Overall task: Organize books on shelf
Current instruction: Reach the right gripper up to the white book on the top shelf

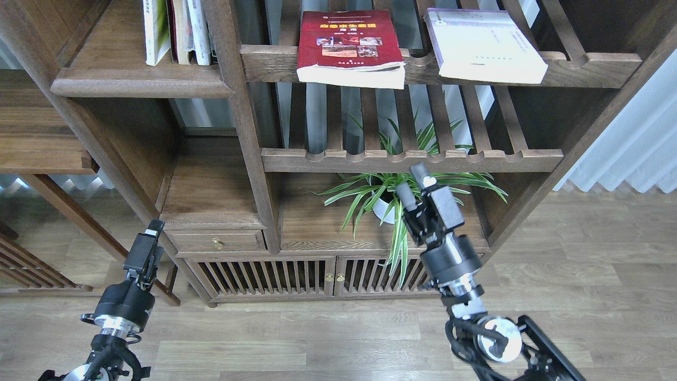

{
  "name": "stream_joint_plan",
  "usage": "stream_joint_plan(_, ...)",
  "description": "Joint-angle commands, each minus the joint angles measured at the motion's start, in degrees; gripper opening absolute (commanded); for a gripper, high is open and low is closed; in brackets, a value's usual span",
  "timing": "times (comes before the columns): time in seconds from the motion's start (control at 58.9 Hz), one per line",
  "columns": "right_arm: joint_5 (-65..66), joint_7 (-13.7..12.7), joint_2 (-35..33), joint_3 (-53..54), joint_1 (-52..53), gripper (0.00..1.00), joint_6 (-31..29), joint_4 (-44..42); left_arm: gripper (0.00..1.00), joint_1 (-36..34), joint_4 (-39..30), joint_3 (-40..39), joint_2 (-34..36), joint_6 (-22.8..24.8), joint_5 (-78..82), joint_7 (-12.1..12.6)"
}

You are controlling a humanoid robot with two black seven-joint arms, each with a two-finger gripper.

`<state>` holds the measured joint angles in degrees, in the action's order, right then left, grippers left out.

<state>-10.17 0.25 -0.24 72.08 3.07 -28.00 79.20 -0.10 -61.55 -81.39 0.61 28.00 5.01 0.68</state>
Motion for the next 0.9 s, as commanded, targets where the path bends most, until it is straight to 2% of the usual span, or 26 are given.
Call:
stream_joint_plan(0.0, -0.12, -0.16, -1.86, 4.81, 2.90, 0.99, 0.00, -0.01, 1.00, -0.07, 0.20, -0.35, 0.45, 0.00, 0.00, 0.03)
stream_joint_plan(0.204, -0.56, -0.16, -6.34, 6.05, 6.42, 0.99, 0.05, -0.27, 1.00, -0.25, 0.73, -0.17, 0.71, 0.00, 0.00, 0.03)
stream_joint_plan(0.323, -3.10, -0.16, -7.93, 7.46, 8.00, 0.99, 3.21, -0.62, 1.00, -0.34, 0.81, 0.09, 0.71, 0.00, 0.00, 0.03)
stream_joint_plan(0.458, -4.07, -0.16, -8.72, 8.78, 8.97, 0.99, 6.11, -1.24, 1.00, -0.43, 0.81, 0.09, 0.71, 0.00, 0.09, 0.03)
stream_joint_plan(0.883, -4.07, -0.16, -10.74, 8.87, 12.39, 0.99, 8.31, -2.12, 1.00, -0.69, 0.81, 0.44, 0.71, 0.00, 0.26, 0.11)
